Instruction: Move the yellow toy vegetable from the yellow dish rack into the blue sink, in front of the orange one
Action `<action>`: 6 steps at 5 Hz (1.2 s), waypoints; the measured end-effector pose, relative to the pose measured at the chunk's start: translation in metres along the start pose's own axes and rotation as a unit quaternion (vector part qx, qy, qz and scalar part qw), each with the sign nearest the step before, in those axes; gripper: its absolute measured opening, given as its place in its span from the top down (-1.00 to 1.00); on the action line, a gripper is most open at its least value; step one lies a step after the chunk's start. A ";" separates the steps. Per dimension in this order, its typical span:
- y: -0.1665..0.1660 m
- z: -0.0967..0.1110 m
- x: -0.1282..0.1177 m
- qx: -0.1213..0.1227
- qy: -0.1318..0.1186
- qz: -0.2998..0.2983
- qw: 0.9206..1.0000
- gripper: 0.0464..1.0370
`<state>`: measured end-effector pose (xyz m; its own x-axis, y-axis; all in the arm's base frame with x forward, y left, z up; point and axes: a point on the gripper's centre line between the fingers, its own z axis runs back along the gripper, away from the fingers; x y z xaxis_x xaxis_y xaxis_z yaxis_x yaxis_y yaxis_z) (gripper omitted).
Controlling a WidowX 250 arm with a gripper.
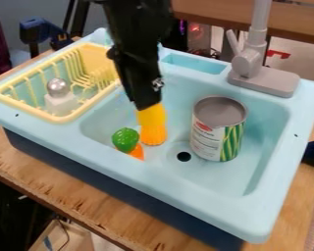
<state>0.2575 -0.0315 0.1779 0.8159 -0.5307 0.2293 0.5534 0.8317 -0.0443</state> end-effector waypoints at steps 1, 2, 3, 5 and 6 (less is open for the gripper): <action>-0.020 -0.006 0.002 -0.023 0.023 -0.081 0.996 0.38; -0.027 -0.028 -0.001 -0.065 0.094 -0.111 0.987 0.38; -0.025 -0.036 0.002 -0.092 0.095 -0.128 0.983 0.38; 0.005 -0.052 0.005 -0.087 0.051 -0.122 0.987 0.38; 0.008 -0.061 0.003 -0.070 0.044 -0.112 0.990 0.38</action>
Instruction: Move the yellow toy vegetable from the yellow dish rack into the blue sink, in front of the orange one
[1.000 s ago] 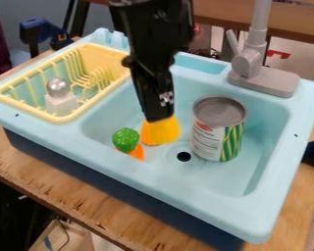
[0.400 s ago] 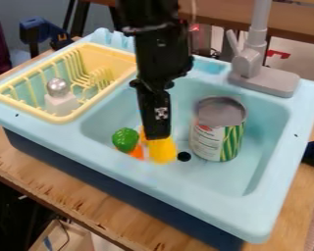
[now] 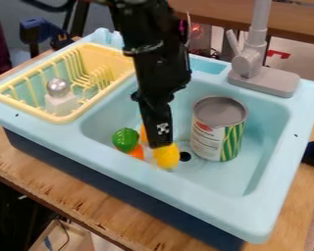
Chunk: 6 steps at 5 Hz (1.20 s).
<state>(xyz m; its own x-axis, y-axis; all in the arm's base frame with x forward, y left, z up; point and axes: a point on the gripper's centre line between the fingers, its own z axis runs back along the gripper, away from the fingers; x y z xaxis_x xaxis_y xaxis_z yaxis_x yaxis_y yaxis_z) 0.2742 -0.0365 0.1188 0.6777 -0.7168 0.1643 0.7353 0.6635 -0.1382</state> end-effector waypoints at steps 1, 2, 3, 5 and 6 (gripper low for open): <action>-0.004 -0.006 -0.005 -0.010 0.008 -0.002 1.000 0.38; -0.005 -0.010 -0.010 -0.010 0.018 0.008 1.000 0.30; -0.007 -0.005 -0.011 -0.009 0.019 0.031 0.999 -0.31; -0.002 0.066 0.007 0.057 -0.046 0.075 0.994 -0.93; 0.006 0.096 0.000 0.114 -0.039 0.115 0.986 -0.93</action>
